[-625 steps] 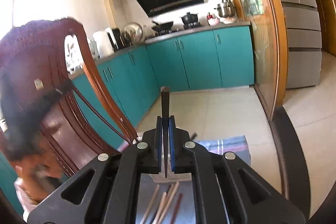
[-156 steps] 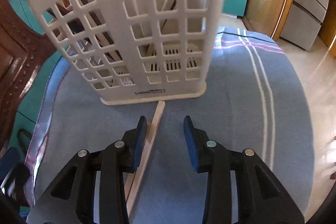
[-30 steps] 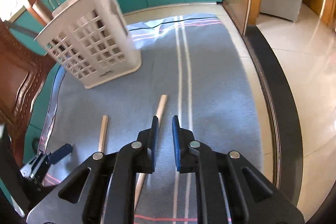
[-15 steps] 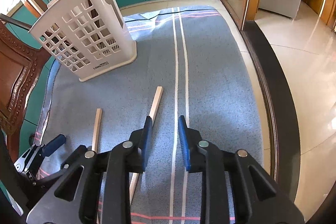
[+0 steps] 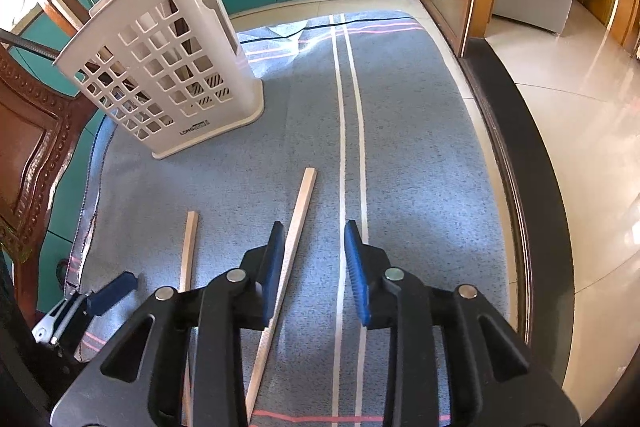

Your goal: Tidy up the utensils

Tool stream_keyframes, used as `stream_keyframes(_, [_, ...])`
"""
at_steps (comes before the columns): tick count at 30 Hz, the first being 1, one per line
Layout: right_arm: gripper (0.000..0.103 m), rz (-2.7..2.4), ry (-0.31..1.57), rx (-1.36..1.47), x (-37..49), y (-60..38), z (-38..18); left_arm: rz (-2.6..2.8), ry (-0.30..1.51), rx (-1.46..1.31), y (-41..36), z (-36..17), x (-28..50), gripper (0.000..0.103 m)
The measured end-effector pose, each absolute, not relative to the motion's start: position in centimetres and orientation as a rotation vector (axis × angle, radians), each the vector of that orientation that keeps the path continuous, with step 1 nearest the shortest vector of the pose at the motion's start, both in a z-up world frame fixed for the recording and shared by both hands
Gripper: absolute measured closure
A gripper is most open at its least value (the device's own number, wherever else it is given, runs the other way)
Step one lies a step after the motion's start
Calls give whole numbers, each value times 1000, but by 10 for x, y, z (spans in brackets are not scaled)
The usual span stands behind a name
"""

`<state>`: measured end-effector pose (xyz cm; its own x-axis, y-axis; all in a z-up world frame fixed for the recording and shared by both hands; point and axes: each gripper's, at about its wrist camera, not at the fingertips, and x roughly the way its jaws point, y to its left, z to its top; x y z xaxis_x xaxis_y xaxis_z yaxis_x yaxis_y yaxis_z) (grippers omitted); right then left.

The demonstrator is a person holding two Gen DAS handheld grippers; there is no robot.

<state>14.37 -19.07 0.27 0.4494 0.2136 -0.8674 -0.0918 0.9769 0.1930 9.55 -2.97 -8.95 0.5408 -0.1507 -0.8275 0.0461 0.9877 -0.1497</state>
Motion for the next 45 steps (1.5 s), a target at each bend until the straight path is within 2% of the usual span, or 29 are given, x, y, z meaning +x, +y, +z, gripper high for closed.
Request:
stream_keyframes(4, [67,197,1091,117,143,-189,2,-120,987,-63,-38,-89,90,38])
stream_keyframes(6, [67,195,1090,117,143,-190,2,-132,987,-61,-39,-88,90,50])
stream_keyframes(9, [67,190,1093,119,143,-192,2,-165,994,-52,-35,-86,89,61])
stream_keyframes(11, [67,188,1095,119,143,-193,1,-195,1011,-61,-29,-85,90,65])
stream_keyframes(17, [67,201,1095,110,143,-189,1,-117,1026,-144,-2,-84,94,65])
stream_keyframes(19, [67,212,1094,93,143,-184,1,-109,1025,-150,-2,-84,95,63])
stream_keyframes(24, [67,223,1113,41,144,-167,-6,-95,1016,-116,-15,-86,100,50])
stream_keyframes(30, [67,197,1124,-40,145,-154,-16,-90,1014,-84,-20,-85,98,51])
stream_keyframes(33, [67,188,1115,-80,144,-149,-17,-88,1016,-74,-17,-86,99,61])
stream_keyframes(36, [67,206,1112,-96,143,-144,-17,-105,1023,-77,-11,-85,97,66])
stream_keyframes(40, [66,224,1107,-133,140,-136,-18,-116,1030,-97,-3,-84,98,64])
stream_keyframes(43, [66,221,1107,-131,138,-136,-17,-89,1030,-97,-2,-85,102,60])
stream_keyframes(45, [65,216,1106,-131,138,-136,-17,-71,1029,-85,-6,-85,105,53])
